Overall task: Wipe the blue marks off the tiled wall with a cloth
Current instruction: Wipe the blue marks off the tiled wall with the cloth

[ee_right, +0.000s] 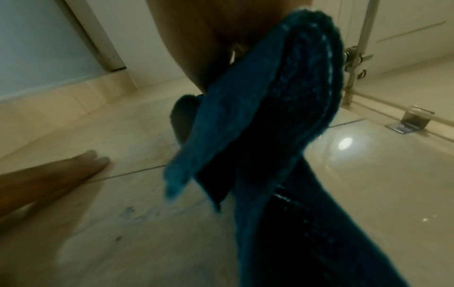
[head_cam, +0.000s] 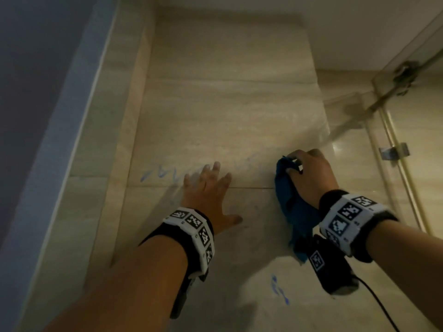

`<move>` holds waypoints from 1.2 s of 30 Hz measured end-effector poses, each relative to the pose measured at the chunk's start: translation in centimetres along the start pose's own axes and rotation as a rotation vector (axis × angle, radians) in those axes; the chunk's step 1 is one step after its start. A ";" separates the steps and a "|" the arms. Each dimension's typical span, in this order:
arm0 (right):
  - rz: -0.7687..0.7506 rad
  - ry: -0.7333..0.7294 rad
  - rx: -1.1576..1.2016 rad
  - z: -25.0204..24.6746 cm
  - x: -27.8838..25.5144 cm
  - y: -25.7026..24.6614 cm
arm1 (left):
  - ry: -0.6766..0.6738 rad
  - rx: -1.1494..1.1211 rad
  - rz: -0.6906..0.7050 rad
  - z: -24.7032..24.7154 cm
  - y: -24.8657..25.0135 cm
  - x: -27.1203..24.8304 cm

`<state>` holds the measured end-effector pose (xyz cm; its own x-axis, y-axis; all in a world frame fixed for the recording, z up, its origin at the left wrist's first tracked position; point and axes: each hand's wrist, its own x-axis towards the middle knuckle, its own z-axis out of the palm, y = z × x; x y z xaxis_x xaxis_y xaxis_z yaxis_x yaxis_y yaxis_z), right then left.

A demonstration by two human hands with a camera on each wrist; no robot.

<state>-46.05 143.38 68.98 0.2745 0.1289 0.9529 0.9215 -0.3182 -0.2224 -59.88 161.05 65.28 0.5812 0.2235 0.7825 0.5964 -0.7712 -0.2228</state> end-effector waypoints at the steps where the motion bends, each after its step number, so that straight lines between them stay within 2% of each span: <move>1: 0.008 0.020 -0.011 0.0 0.7 0.1 | -0.009 0.005 -0.005 0.6 0.0 0.3; 5: 0.003 0.122 -0.053 0.5 3.4 -0.1 | 0.036 0.007 -0.007 2.8 0.1 0.9; 8: -0.020 0.134 -0.139 1.2 5.0 -1.2 | 0.064 -0.011 0.020 3.3 -0.2 1.0; 12: -0.110 0.082 -0.278 2.7 5.2 -2.4 | 0.062 -0.006 0.034 3.4 -0.4 1.1; 15: -0.197 0.060 -0.249 3.1 4.5 -2.6 | 0.064 -0.010 0.027 3.3 -0.3 1.2; 20: -0.303 -0.094 -0.279 2.8 2.4 -1.6 | 0.059 -0.014 0.009 3.5 -0.2 1.2; 23: -0.320 -0.093 -0.320 2.7 3.0 -1.4 | 0.033 -0.017 0.006 3.4 -0.3 1.2; 27: -0.313 -0.085 -0.296 3.0 5.2 -3.5 | -0.005 -0.010 0.014 3.0 -0.4 1.0; 30: -0.379 -0.116 -0.326 3.9 4.9 -4.6 | -0.025 -0.014 0.009 2.8 -0.3 0.9; 36: -0.516 -0.203 -0.350 4.1 1.8 -2.9 | 0.050 -0.022 -0.006 3.3 -0.2 0.9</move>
<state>-47.14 148.38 70.55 -0.1007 0.5107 0.8538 0.8143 -0.4508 0.3657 -57.63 163.35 64.11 0.5491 0.1984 0.8119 0.5873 -0.7828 -0.2059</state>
